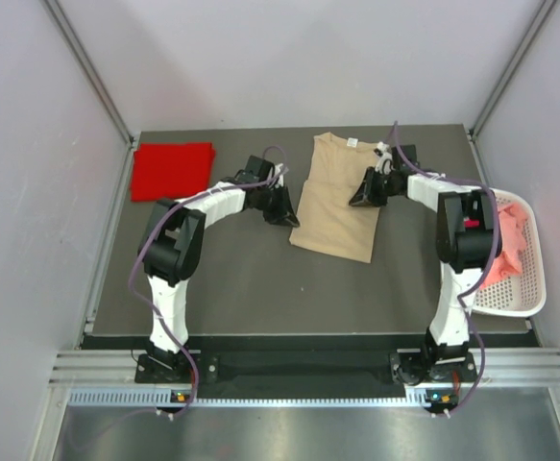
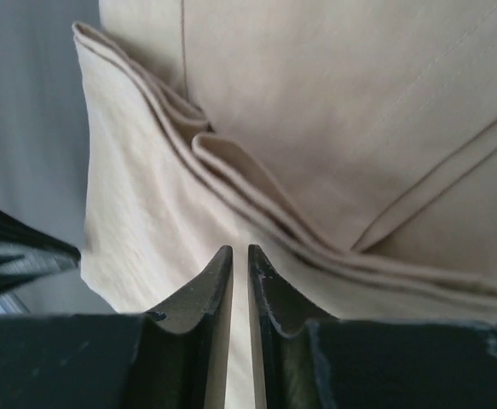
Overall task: Fold and stack the t-shirts
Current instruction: Fold the tshirt
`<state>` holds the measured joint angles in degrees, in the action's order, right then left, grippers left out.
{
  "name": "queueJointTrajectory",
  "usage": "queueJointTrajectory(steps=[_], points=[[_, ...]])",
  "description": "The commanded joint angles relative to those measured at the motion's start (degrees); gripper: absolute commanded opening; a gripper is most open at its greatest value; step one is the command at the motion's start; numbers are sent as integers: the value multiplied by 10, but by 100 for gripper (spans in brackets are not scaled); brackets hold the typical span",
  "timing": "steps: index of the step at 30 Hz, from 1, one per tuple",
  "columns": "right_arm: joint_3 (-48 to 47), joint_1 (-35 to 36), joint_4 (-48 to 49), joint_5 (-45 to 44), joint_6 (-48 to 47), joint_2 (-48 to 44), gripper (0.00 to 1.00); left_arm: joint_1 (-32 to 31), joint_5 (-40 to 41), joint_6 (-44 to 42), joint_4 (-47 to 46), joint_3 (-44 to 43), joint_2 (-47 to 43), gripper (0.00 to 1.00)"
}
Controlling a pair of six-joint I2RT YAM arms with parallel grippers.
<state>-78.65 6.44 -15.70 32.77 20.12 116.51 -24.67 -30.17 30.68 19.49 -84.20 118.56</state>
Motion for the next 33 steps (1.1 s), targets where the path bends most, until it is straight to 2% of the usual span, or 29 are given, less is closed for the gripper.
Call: queueJointTrajectory(steps=[1,8,15,21,28,33], points=[[-39,-20,45,55,10,35,12,-8,-6,-8,-45,43,-38,11],[-64,-32,23,47,-10,71,11,-8,20,-13,-50,110,-39,11],[-76,-33,-11,33,-12,35,11,-8,26,-21,-17,102,-83,12],[-76,-38,-42,-41,15,-19,20,3,18,-24,12,72,-98,23],[-98,-43,-39,-31,21,18,15,4,-6,-55,42,71,-62,29],[-111,-56,-35,-48,19,41,19,4,-21,-68,37,76,-47,35]])
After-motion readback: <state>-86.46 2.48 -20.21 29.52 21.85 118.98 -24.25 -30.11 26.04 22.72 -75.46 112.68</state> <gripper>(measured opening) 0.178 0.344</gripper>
